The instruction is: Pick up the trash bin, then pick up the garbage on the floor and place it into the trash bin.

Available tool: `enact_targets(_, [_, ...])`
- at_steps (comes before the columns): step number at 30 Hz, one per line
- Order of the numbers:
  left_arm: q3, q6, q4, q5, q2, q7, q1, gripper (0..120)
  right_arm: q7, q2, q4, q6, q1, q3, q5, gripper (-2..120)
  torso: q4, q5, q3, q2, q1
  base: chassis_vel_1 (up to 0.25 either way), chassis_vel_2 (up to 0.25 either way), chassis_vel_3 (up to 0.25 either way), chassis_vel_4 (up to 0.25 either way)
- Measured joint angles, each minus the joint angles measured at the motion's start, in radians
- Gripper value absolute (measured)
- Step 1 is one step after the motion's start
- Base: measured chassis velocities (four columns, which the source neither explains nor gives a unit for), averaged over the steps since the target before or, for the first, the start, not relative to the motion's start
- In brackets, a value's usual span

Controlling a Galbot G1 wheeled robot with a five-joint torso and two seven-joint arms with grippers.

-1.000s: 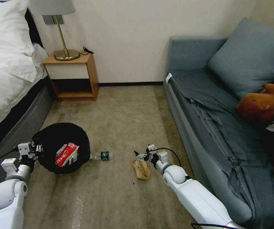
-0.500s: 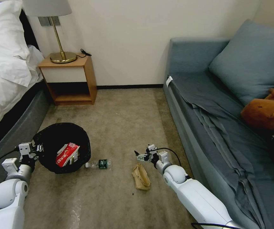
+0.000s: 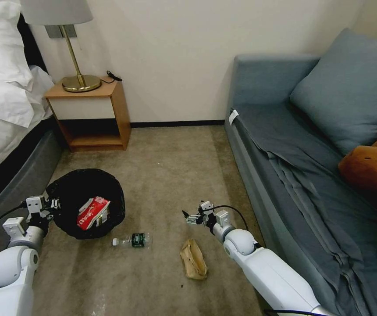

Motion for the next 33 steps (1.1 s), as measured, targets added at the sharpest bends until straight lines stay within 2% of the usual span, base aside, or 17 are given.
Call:
enact_targets(5, [-0.002,0.000,0.000,-0.007,0.004,0.004,0.002,4,-0.010,0.001,0.000,0.008,-0.002,-0.006,-0.008,100,0.0000,0.0001,0.000,0.000,0.000,-0.094,0.130,0.121,-0.125])
enact_targets(15, [-0.001,-0.012,0.006,-0.009,0.007,0.021,0.022,4,-0.034,-0.055,0.064,-0.122,0.024,-0.091,-0.023,100,-0.0003,0.0000,0.000,0.000,0.000,-0.028,0.024,0.025,-0.023])
enact_targets(18, [0.000,-0.020,0.009,-0.005,0.007,0.025,0.029,4,-0.022,-0.068,0.079,-0.150,0.029,-0.134,0.010,100,-0.0001,0.0000,0.000,0.000,0.000,0.000,0.000,0.000,0.000])
enact_targets(21, [0.000,-0.032,0.013,0.001,0.007,0.031,0.037,4,0.018,-0.083,0.129,-0.228,0.020,-0.210,0.085,100,-0.0001,0.0002,0.000,0.000,0.000,0.000,0.000,0.000,0.000])
enact_targets(27, [-0.003,-0.032,0.015,0.001,0.010,0.033,0.033,4,0.054,-0.104,0.160,-0.287,-0.011,-0.257,0.128,100,-0.0001,0.0001,0.000,0.000,0.000,0.000,0.000,0.000,0.000])
enact_targets(33, [-0.006,-0.032,0.022,-0.004,0.022,0.033,0.022,4,0.052,-0.121,0.164,-0.292,-0.063,-0.242,0.092,100,-0.0002,0.0002,0.000,0.000,0.000,0.000,0.000,0.000,0.000])
